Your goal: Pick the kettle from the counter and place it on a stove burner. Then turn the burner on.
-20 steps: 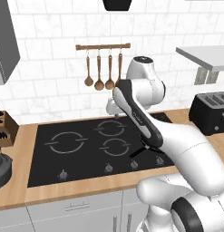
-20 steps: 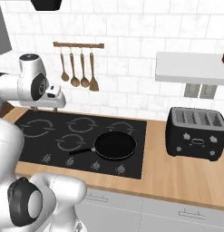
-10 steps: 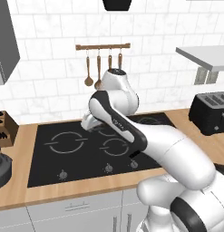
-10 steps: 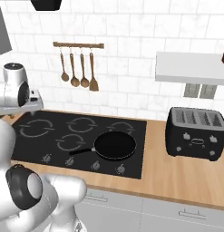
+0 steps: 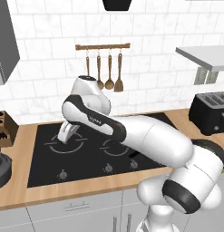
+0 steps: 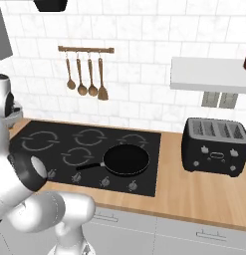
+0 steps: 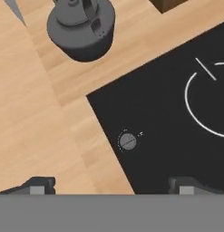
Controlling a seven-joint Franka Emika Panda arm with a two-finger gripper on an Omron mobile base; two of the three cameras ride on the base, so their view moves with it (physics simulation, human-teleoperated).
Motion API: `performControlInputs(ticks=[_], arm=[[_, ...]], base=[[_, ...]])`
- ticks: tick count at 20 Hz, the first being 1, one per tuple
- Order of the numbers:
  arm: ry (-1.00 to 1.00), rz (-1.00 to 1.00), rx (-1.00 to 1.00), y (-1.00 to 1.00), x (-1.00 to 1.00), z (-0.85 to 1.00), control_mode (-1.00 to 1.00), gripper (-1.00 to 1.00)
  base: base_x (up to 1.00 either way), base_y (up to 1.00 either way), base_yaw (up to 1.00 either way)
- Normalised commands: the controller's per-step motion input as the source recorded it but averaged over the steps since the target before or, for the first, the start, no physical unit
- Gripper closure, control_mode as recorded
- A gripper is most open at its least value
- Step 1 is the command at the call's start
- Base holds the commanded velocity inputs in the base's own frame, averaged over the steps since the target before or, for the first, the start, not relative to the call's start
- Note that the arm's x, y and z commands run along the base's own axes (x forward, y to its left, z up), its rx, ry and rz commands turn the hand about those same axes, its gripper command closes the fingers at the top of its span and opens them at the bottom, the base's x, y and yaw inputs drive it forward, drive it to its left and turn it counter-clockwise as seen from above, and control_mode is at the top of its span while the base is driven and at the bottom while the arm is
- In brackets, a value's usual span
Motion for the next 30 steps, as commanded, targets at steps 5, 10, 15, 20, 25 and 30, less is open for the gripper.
performControlInputs(ticks=[5, 10, 15, 20, 25, 30], arm=[[-0.04, 0.34, -0.01, 0.98, -0.04, -0.10, -1.00, -1.00], [-0.07, 0.24, 0.00, 0.91, -0.09, 0.00, -1.00, -1.00], [-0.02, 0.07, 0.00, 0.61, -0.09, -0.01, -1.00, -1.00], [-0.02, 0.00, 0.00, 0.44, 0.00, 0.00, -1.00, -1.00], [-0.04, 0.00, 0.00, 0.37, 0.08, 0.00, -1.00, -1.00], [-0.08, 0.00, 0.00, 0.35, 0.09, 0.00, -1.00, -1.00]], base=[[0.00, 0.00, 0.00], [0.00, 0.00, 0.00], [0.00, 0.00, 0.00], [0.00, 0.00, 0.00], [0.00, 0.00, 0.00], [0.00, 0.00, 0.00]])
